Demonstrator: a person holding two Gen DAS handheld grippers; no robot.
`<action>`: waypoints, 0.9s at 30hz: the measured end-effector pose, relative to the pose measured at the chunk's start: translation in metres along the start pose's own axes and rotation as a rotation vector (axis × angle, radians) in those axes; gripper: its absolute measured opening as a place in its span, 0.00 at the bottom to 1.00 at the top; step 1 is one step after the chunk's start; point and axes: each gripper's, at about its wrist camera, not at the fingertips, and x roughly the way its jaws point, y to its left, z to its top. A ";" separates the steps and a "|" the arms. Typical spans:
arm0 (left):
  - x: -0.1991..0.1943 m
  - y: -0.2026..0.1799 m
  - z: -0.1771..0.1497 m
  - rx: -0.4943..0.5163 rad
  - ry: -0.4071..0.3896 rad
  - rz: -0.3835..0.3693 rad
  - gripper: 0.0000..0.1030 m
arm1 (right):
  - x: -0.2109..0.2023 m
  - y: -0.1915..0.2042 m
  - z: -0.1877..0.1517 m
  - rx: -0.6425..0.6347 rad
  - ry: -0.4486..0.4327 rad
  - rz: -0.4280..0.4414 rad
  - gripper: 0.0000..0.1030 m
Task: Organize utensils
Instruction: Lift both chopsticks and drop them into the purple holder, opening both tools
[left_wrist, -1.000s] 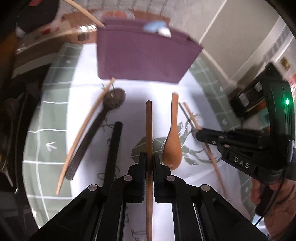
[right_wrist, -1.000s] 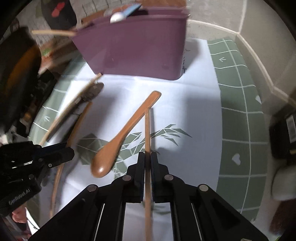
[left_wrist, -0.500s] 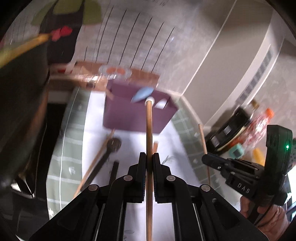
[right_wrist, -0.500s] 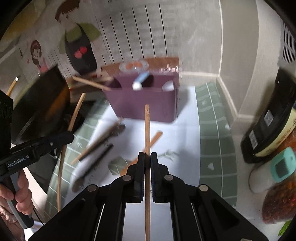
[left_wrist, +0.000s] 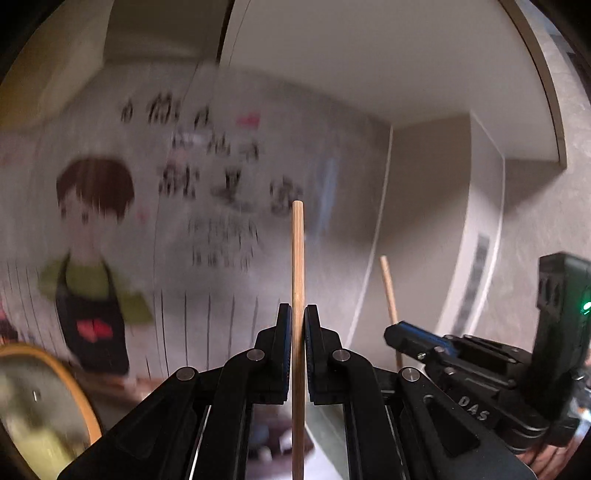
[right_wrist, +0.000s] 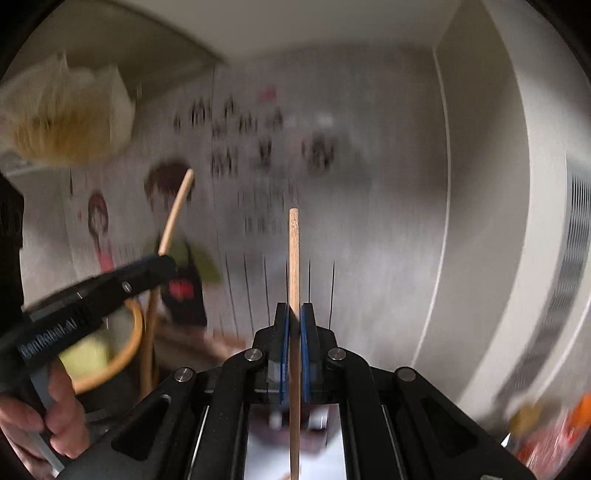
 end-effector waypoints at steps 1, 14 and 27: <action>0.006 0.002 0.005 -0.006 -0.027 0.012 0.07 | 0.002 -0.002 0.008 -0.001 -0.034 0.004 0.05; 0.108 0.058 -0.050 -0.097 -0.016 0.204 0.06 | 0.099 -0.033 -0.045 0.050 -0.016 0.032 0.05; 0.159 0.098 -0.135 -0.137 0.057 0.331 0.07 | 0.186 -0.050 -0.129 0.108 0.118 0.012 0.05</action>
